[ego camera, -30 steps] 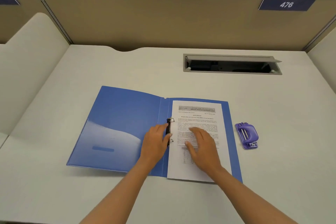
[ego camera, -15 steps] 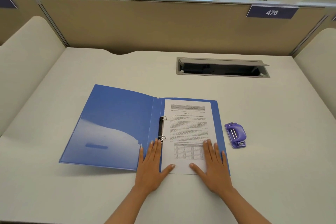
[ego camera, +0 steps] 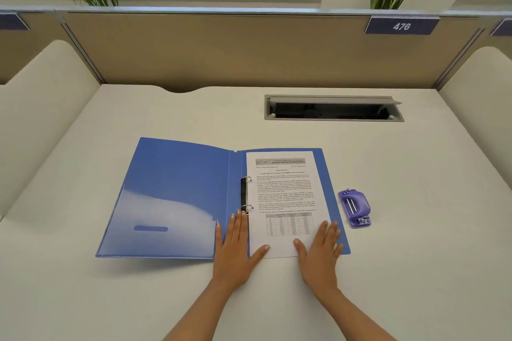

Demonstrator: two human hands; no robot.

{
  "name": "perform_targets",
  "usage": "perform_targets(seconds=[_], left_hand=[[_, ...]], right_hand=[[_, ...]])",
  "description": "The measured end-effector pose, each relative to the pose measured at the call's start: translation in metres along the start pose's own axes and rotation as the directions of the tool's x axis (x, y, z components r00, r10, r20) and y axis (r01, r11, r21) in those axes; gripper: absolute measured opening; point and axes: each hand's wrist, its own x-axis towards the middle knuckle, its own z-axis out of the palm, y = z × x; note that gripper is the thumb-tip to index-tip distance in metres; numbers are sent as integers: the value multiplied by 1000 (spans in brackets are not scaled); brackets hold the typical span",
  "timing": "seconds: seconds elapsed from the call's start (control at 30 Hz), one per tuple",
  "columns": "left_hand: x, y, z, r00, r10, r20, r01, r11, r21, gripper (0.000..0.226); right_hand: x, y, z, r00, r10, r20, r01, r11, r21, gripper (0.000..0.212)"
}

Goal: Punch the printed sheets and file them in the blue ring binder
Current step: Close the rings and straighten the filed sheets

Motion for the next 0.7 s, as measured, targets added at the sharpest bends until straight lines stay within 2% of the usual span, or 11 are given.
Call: perform_targets(seconds=[0.37, 0.47, 0.57, 0.63, 0.7], left_hand=[[-1, 1, 3, 999, 3, -43, -5, 1000, -30, 93], [-4, 10, -3, 997, 22, -71, -27, 997, -75, 84], [-5, 31, -6, 972, 220, -81, -224, 973, -51, 66], [-2, 46, -4, 922, 387, 3, -387, 921, -36, 56], [5, 62, -3, 875, 469, 122, -469, 883, -33, 58]], right_hand=[[-3, -18, -3, 1000, 13, -18, -13, 1000, -28, 82], [-4, -23, -3, 1000, -5, -20, 5, 1000, 4, 81], [-3, -24, -4, 1000, -23, -17, 23, 1000, 11, 80], [-1, -25, -5, 999, -21, -36, 23, 999, 35, 80], [1, -24, -7, 997, -7, -72, 11, 999, 50, 78]])
